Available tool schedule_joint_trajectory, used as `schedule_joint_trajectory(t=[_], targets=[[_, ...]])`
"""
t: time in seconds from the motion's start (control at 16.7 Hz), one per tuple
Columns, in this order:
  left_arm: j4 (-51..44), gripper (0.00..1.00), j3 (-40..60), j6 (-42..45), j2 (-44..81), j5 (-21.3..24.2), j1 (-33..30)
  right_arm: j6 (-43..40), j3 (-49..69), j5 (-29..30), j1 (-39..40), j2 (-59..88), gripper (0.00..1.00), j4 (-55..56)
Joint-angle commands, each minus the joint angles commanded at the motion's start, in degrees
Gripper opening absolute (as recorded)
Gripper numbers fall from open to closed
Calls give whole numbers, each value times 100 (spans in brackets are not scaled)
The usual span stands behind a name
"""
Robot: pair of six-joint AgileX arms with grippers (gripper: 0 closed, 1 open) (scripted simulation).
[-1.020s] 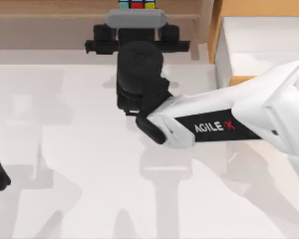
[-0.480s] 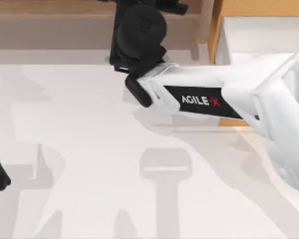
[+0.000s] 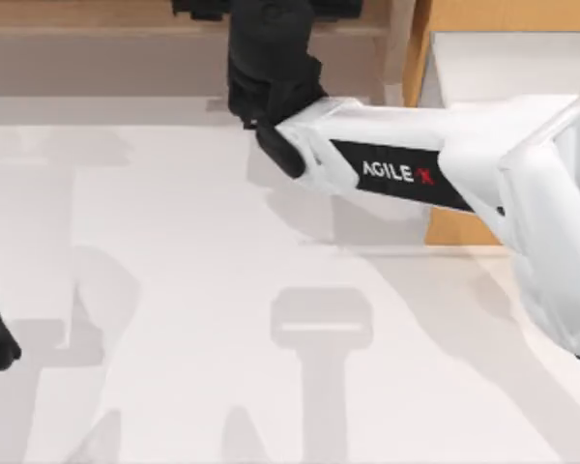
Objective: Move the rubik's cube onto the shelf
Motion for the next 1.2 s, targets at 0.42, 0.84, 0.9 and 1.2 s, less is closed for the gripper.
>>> schedule_joint_trajectory(t=[0.42, 0.84, 0.9, 1.2], targets=[[0, 100, 0, 0, 0, 0, 0, -10, 112, -130, -20, 137, 0, -264], [0, 100, 0, 0, 0, 0, 0, -10, 112, -130, -20, 137, 53, -264], [0, 100, 0, 0, 0, 0, 0, -10, 112, -130, -20, 137, 60, -264], [0, 100, 0, 0, 0, 0, 0, -10, 112, -130, -20, 137, 98, -264]])
